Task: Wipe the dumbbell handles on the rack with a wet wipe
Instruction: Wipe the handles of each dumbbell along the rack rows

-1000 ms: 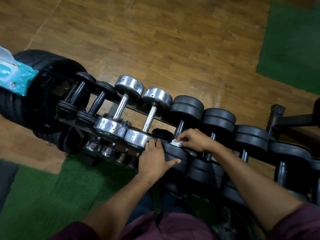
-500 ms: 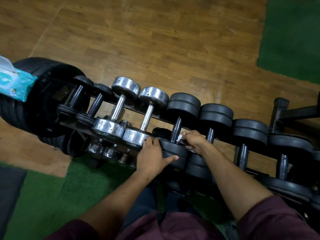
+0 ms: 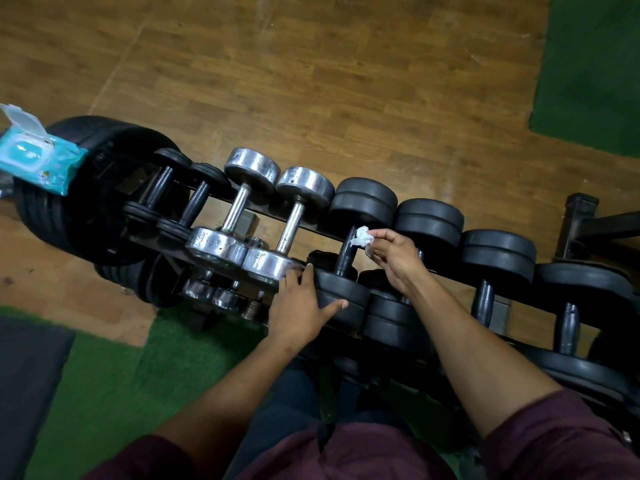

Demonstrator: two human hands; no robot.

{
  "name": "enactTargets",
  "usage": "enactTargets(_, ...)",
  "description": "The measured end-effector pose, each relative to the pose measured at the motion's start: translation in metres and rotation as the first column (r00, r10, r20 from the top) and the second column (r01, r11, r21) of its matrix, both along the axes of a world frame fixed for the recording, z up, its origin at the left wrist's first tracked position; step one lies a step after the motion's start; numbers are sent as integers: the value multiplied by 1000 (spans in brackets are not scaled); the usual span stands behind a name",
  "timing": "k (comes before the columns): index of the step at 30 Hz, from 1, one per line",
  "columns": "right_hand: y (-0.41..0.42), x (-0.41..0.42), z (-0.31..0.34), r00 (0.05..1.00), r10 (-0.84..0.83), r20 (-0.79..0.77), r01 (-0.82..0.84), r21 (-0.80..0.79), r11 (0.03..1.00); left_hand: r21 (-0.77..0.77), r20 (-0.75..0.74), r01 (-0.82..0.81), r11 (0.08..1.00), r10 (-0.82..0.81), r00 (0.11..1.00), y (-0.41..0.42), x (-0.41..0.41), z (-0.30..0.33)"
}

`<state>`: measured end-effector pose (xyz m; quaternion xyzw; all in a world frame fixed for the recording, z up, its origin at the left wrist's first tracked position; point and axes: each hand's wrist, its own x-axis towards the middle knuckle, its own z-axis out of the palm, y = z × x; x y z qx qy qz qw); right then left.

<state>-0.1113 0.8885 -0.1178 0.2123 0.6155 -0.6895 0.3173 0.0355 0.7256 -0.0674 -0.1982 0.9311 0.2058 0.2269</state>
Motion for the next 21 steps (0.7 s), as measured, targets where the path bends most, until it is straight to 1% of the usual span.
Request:
enactTargets(5, 17, 1, 15, 981, 133, -142, -121, 89, 989, -30, -156, -1, 1000, -4, 988, 21, 11, 2)
enactTargets(8, 33, 4, 21, 962, 194, -191, -163, 166, 972, -19, -238, 28, 999, -31, 971, 37, 16, 8)
enactTargets(11, 50, 9, 27, 948, 208, -240, -153, 227, 962, 14, -295, 116, 993, -107, 950, 54, 17, 11)
enactTargets(13, 62, 15, 32, 931, 240, -275, -140, 340, 930, 40, -311, 217, 975, -194, 930, 64, 16, 9)
enactTargets(14, 68, 18, 34, 910, 283, -304, -130, 440, 889, 53, -310, 272, 961, -243, 919, 67, 16, 7)
enactTargets(15, 74, 21, 34, 876, 349, -332, -122, 549, 827, 68, -304, 324, 944, -289, 908, 70, 15, 5)
enactTargets(17, 84, 30, 35, 776, 534, -336, -133, 740, 659, 82, -288, 409, 909, -371, 883, 75, 13, 0)
enactTargets(19, 90, 36, 35, 660, 715, -232, -206, 859, 469, 51, -280, 476, 878, -445, 851, 78, 14, -6)
enactTargets(21, 92, 40, 34, 557, 829, -49, -320, 908, 269, 13, -272, 513, 859, -490, 828, 81, 18, -12)
